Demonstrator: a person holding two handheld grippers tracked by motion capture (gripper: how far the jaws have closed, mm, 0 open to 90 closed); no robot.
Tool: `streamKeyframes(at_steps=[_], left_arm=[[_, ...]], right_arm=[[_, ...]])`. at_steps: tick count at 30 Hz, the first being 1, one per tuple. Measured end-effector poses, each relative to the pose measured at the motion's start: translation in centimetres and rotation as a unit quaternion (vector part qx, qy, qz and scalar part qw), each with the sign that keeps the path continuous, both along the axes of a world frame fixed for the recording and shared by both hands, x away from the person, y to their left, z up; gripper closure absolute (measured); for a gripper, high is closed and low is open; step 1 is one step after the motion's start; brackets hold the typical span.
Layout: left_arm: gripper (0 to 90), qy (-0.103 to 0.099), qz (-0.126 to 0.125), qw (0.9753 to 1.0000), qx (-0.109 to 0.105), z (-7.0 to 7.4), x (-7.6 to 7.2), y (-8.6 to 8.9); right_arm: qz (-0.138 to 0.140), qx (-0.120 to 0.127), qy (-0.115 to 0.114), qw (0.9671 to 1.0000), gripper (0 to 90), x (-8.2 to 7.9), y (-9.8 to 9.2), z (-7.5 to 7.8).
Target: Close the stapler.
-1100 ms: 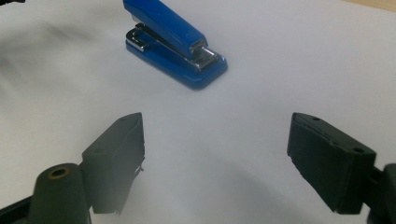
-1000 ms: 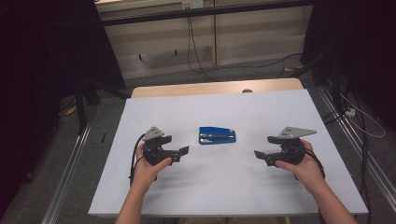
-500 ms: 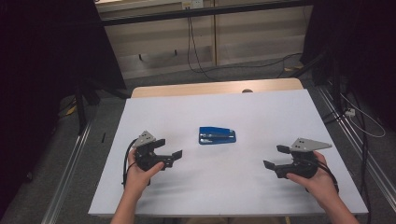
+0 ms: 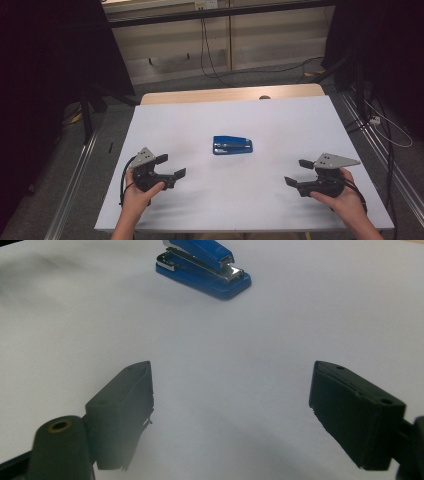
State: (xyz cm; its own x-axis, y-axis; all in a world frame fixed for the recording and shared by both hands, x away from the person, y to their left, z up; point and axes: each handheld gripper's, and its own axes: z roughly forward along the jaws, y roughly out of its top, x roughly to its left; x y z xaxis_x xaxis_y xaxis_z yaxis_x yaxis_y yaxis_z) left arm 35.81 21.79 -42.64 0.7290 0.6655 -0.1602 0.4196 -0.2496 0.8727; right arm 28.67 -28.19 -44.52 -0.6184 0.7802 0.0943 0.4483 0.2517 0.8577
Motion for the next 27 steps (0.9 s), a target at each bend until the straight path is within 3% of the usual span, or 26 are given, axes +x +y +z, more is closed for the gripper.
streamKeyframes(at_steps=[10,27], left_arm=[[7.7,0.004,0.005,1.0000,-0.001,-0.3,-0.6,1.3],[7.2,0.006,0.005,1.0000,0.002,-0.5,-0.7,1.8]], right_arm=[[0.001,0.000,-0.003,1.0000,17.1,-0.3,0.2,0.2],[-0.001,-0.009,-0.006,0.9999,17.5,-0.7,-0.6,-0.1]])
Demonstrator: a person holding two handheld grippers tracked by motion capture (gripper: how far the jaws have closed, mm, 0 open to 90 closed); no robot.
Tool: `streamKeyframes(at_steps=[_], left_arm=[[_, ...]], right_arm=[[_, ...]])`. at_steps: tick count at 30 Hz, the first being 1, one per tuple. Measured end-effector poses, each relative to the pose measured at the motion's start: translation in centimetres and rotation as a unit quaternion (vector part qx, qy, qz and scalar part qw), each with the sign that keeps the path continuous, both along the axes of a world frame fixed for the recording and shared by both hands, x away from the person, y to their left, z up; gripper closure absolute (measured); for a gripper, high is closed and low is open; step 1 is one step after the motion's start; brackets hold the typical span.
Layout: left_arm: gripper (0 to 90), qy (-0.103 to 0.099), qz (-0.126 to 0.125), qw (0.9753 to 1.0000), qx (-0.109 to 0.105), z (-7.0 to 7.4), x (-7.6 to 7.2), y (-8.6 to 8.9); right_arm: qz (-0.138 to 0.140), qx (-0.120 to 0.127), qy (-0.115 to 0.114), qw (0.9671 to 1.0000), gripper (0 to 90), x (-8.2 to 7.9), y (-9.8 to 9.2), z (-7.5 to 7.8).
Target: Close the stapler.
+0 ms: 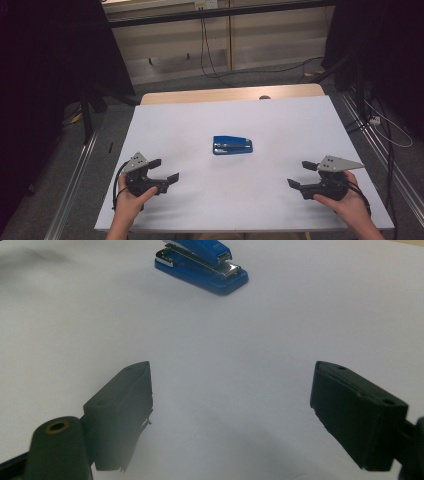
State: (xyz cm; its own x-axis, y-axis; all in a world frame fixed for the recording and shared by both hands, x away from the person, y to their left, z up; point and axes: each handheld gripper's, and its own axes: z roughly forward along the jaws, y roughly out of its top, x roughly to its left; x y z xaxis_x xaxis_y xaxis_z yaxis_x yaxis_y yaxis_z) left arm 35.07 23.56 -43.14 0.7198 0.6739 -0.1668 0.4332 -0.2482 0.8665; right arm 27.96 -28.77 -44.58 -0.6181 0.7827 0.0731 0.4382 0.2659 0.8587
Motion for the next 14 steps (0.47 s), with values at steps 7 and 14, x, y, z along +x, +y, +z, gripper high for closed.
streamKeyframes(at_steps=[7,14], left_arm=[[7.1,0.001,-0.004,1.0000,0.005,-0.08,0.18,-0.06],[7.1,0.002,-0.002,1.0000,0.007,-0.13,0.30,0.03]], right_arm=[[0.004,-0.002,-0.002,1.0000,17.5,0.04,0.16,-0.08],[0.007,-0.004,-0.002,1.0000,17.7,0.14,0.21,-0.17]])
